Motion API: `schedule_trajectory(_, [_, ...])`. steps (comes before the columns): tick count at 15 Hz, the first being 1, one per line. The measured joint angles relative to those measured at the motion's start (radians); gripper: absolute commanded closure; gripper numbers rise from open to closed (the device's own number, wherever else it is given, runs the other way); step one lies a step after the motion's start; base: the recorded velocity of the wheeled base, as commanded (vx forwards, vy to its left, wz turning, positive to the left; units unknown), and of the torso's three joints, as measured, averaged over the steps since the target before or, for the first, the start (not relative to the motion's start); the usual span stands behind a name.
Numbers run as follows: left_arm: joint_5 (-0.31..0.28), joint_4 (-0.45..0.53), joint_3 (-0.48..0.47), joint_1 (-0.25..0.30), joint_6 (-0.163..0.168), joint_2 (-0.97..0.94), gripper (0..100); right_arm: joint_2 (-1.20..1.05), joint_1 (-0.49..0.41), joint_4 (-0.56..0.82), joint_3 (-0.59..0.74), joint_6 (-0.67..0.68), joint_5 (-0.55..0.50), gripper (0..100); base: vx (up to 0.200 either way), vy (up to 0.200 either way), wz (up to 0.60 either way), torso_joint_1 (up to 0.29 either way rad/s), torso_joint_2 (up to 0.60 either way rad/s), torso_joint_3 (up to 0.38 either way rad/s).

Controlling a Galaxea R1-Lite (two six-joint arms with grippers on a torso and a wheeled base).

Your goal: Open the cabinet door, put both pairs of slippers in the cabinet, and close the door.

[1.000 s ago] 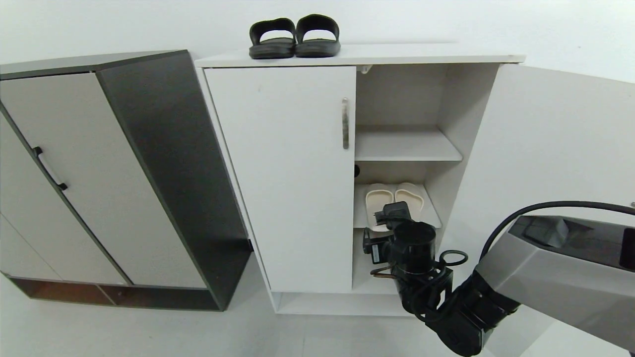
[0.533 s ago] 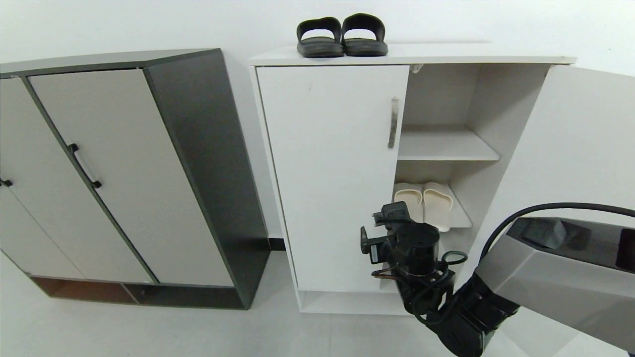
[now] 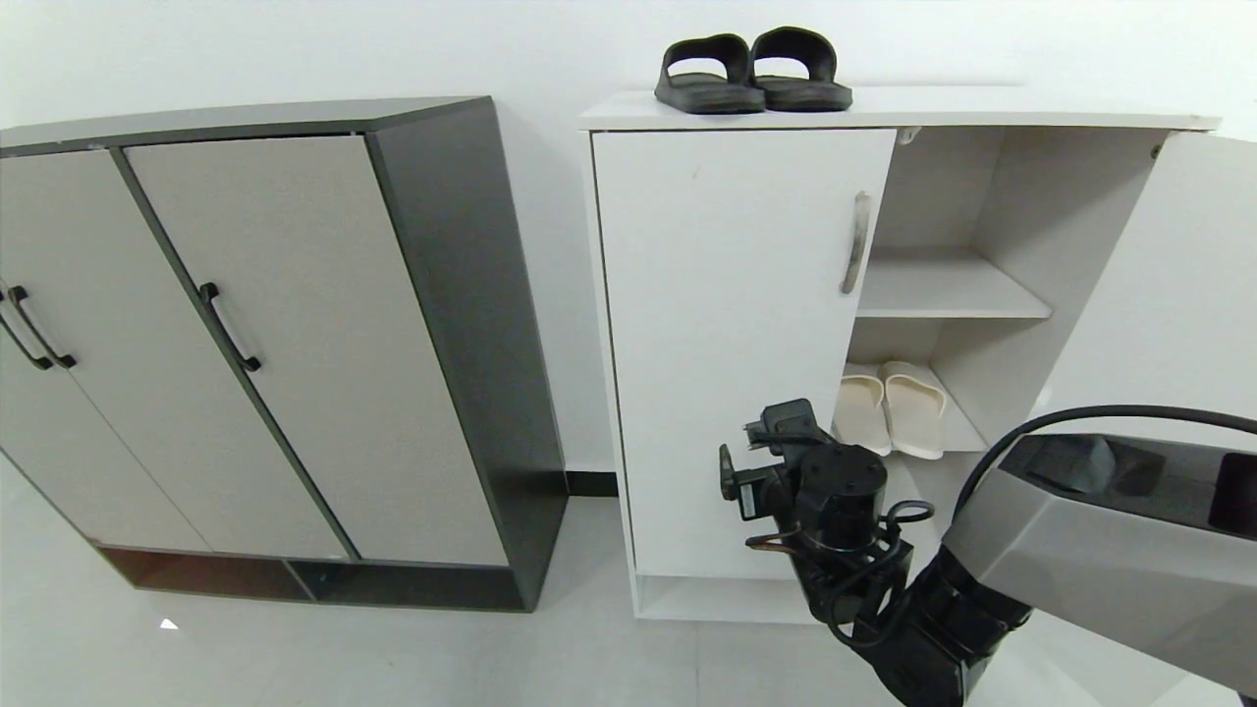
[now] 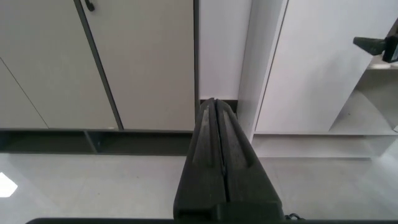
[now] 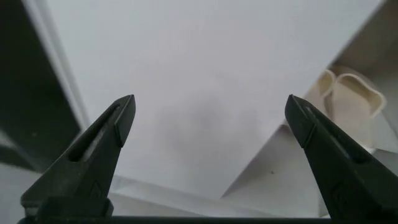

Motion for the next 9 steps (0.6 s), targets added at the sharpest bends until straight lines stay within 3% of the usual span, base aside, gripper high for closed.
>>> schedule_trajectory(9, [-0.001, 0.000, 0.000, 0.000, 0.000, 0.000, 100, 0.016, 0.001, -0.019, 0.000, -0.010, 0.006, 0, 0.000, 0.000, 0.00, 0.000, 0.00, 0.000])
